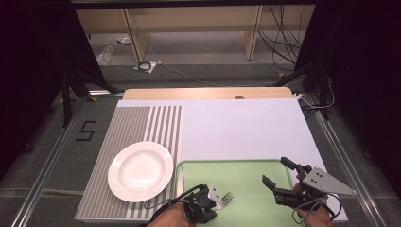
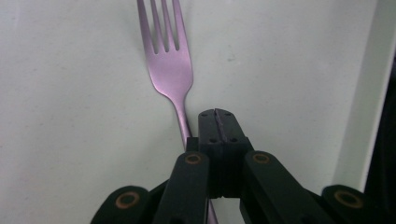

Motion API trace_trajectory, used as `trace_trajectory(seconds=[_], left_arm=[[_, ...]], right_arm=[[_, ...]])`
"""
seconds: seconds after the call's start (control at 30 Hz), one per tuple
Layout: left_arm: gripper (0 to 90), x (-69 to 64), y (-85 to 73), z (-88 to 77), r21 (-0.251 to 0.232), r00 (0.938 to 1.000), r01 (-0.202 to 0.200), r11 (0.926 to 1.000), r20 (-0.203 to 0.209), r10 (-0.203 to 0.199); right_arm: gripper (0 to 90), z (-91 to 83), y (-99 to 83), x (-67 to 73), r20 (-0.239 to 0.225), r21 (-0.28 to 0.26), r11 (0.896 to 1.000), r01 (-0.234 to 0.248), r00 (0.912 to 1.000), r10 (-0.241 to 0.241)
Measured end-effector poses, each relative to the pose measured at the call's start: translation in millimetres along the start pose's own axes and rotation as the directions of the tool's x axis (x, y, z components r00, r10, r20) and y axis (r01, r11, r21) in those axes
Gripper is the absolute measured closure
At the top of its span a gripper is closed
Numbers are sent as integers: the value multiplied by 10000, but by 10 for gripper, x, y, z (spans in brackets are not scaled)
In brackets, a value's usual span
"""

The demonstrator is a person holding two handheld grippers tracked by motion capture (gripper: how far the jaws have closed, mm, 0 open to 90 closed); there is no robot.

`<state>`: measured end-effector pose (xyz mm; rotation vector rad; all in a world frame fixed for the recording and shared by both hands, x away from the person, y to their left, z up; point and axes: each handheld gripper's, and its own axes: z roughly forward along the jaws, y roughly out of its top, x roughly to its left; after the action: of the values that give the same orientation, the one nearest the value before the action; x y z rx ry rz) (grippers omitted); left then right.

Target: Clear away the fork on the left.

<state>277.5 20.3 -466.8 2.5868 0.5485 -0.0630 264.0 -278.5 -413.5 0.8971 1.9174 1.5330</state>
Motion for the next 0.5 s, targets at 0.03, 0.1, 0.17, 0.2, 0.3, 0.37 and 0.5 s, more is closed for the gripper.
trace_trajectory(seconds=[0.03,0.1,0.17,0.2,0.3,0.37,0.5], left_arm=[[896,12,-4,-4,-2,10000,30,10000,-34,-30],[896,22,-8,-13,44,9999,-1,10000,-139,2],[896,27,-11,-19,68,9997,19,10000,-245,-18],[896,34,-13,-22,86,9997,34,10000,-258,-32],[896,57,-21,-33,100,9994,91,9999,-324,-88],[896,73,-28,-41,121,9991,121,9999,-415,-116],[896,104,-38,-55,157,9987,198,9997,-472,-190]], right_arm=[[158,0,0,0,0,1,10000,4,10000,-4],[158,0,0,0,-3,-7,10000,-7,10000,7],[158,0,1,1,-11,-9,10000,-4,10000,4],[158,2,0,2,-21,-31,10000,-6,10000,6],[158,2,0,3,-28,-35,10000,-5,10000,5],[158,0,1,3,-30,-36,10000,-16,10000,16],[158,1,0,4,-36,-33,10000,-21,10000,21]])
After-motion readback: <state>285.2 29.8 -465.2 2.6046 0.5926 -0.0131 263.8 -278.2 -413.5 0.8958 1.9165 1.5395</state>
